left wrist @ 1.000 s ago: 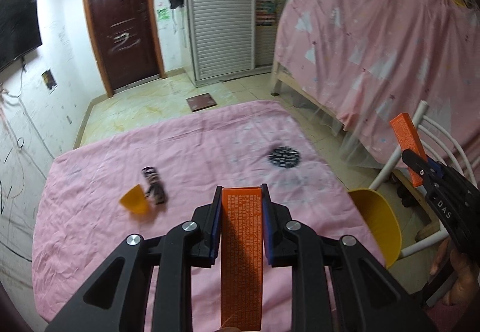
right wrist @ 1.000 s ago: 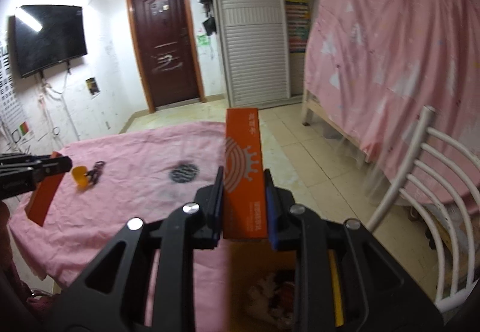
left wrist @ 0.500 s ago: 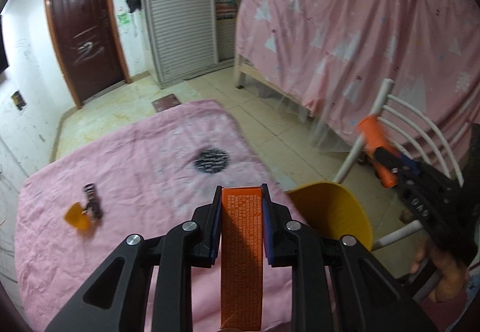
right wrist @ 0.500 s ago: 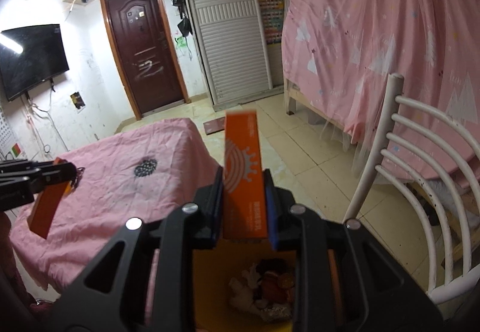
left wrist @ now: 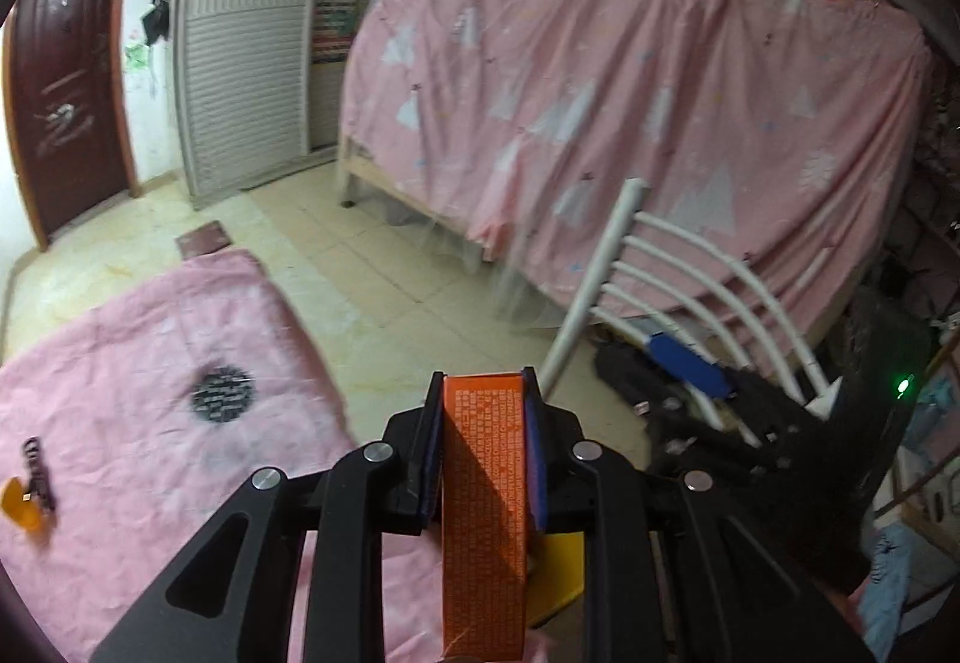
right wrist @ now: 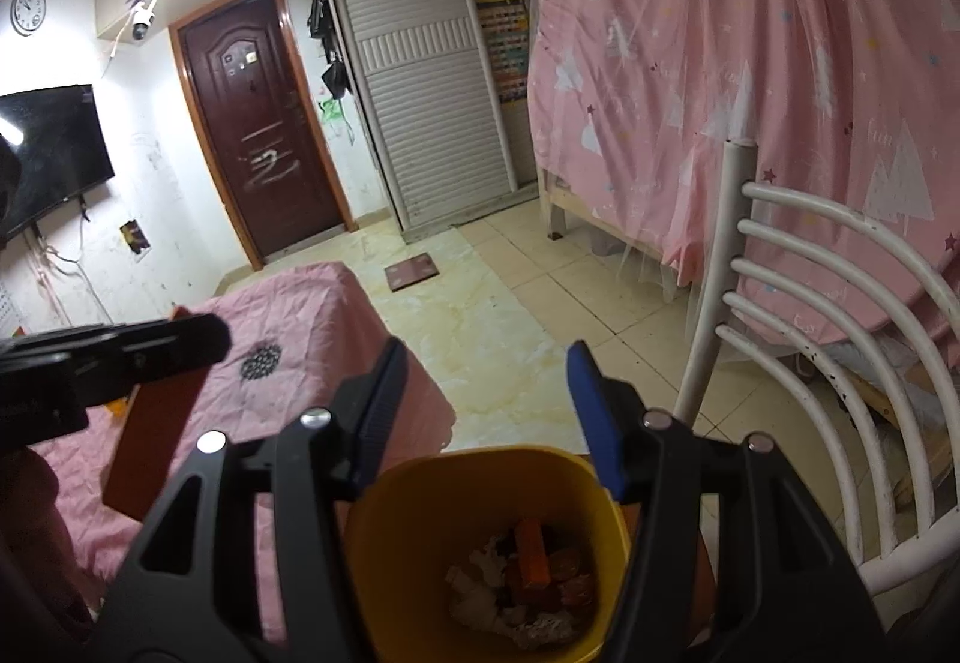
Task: Collect trash
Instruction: 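Open both tools over the yellow bin to drop the boxes, then move both open tools back over the yellow cup and black cable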
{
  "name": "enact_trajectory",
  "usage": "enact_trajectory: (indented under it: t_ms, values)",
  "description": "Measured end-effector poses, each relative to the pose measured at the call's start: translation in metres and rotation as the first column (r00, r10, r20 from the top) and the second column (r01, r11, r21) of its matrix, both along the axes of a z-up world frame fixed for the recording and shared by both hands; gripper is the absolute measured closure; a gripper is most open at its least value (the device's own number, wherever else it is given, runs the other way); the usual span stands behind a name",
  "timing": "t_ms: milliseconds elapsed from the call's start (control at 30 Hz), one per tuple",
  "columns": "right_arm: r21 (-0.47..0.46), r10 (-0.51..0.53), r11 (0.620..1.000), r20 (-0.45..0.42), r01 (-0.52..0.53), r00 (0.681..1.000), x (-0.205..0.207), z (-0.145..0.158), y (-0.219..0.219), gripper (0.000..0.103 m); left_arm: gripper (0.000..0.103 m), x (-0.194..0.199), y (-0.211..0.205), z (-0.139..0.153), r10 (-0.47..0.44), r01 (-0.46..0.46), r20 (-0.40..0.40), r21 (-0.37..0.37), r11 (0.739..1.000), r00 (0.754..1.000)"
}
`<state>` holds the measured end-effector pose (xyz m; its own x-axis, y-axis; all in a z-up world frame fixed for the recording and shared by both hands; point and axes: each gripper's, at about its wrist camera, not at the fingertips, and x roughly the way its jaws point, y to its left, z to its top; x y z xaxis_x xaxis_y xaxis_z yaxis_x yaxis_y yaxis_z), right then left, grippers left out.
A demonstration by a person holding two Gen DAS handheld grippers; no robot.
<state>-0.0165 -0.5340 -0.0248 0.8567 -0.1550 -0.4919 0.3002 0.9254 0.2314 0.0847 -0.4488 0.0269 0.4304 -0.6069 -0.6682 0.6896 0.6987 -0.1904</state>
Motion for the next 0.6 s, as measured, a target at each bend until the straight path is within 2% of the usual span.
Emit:
enact_trajectory:
  t_ms: [67,133,233,333,600]
  values:
    - [0.001,-0.001,1.000,0.002,0.001,1.000,0.000,0.000,0.000,0.050,0.080,-0.001,-0.008,-0.001,-0.020,0.020,-0.022,-0.007,1.000,1.000]
    - [-0.002,-0.003,1.000,0.001,0.003,1.000,0.000,0.000,-0.001,0.049,0.061,0.000,-0.011,-0.002,-0.023,0.023,-0.039,-0.001,1.000,0.999]
    - [0.004,-0.007,1.000,0.004,0.007,1.000,0.000,0.000,-0.001,0.048,0.049,-0.003,-0.011,-0.001,-0.016,0.016,-0.029,0.001,1.000,0.999]
    - [0.006,-0.002,1.000,-0.001,0.002,1.000,0.002,-0.002,-0.001,0.044,0.048,-0.001,-0.005,0.000,-0.008,0.008,-0.039,-0.004,1.000,0.999]
    - [-0.012,0.030,0.999,-0.013,-0.030,0.999,0.009,-0.001,0.015,0.043,0.047,0.005,0.014,0.004,0.017,-0.018,-0.040,-0.014,1.000,0.999]
